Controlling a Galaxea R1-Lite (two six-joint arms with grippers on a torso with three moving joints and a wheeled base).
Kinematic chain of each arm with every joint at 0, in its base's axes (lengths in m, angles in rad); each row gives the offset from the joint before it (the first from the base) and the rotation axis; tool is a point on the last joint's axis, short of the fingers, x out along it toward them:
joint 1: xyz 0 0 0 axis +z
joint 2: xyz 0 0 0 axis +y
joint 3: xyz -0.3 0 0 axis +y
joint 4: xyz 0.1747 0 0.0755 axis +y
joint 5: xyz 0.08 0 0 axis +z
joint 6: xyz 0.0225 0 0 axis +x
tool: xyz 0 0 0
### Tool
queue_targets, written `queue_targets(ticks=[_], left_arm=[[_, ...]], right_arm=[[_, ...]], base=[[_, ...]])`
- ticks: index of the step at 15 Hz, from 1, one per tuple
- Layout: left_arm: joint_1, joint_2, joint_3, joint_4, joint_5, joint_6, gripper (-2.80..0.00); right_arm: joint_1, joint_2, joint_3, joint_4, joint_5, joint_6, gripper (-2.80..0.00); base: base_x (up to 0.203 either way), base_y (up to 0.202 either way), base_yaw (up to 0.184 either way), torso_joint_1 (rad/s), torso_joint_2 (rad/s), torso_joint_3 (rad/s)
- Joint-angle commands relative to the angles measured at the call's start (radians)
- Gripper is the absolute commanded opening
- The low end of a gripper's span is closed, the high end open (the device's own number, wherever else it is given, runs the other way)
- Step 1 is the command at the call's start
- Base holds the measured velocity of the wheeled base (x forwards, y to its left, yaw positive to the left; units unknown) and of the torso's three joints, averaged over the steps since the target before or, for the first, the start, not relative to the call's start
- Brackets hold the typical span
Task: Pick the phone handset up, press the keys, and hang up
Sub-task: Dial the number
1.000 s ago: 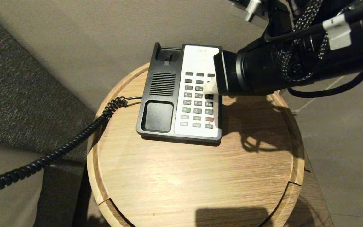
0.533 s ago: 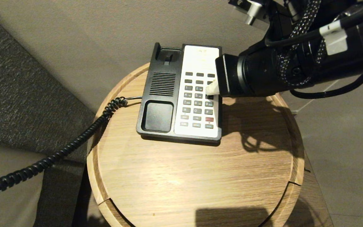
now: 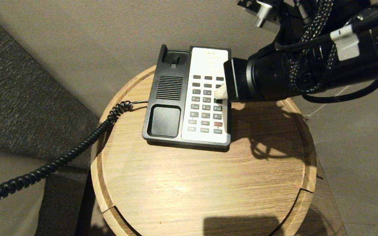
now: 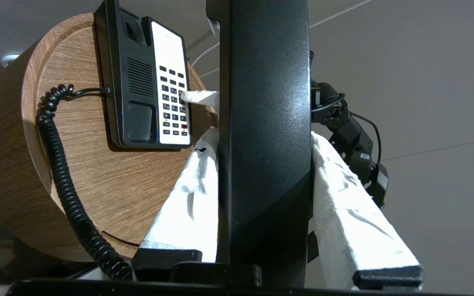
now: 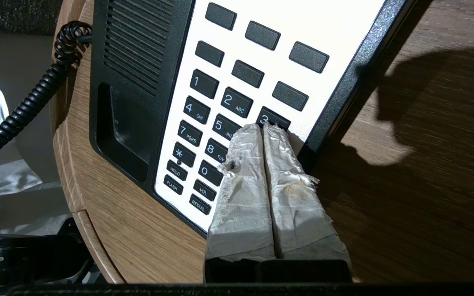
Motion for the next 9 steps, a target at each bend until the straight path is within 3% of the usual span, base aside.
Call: queue_targets(ticks=[1,9], left_arm=[[0.0,-0.005,0.002,0.002,0.002,-0.004,-2.8],[0.0,-0.007,0.003,0.002,0.002,-0.004,-2.8]], right_arm=[[0.002,-0.001,-0.006,0.0,0.0,0.002,-2.8],[0.005,-0.024,-0.006,-0.005,0.016,0.011,-2.8]], base=[[0.0,0.0,0.0,0.0,0.0,0.0],[0.0,0.0,0.0,0.0,0.0,0.0]])
